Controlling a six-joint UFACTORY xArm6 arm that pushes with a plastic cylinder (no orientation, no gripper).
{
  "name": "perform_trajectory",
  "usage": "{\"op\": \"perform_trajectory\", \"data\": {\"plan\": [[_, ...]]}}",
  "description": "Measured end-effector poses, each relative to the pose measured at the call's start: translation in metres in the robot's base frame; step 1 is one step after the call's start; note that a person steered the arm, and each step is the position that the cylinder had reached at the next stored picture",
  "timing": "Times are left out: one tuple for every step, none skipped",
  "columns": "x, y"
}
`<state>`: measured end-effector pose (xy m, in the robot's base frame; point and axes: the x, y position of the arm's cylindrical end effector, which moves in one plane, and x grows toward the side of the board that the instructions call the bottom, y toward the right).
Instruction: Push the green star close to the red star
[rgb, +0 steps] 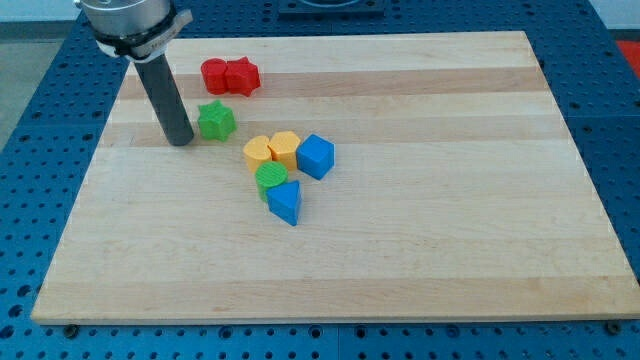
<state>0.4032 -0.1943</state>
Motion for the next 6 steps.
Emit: {"op": "perform_trajectory", "data": {"plan": [[0.018,0.001],[0.018,0.016],[0.009,0.021],[-0.015,0.022],[-0.035,0.022],[-0.043,0.022]]}}
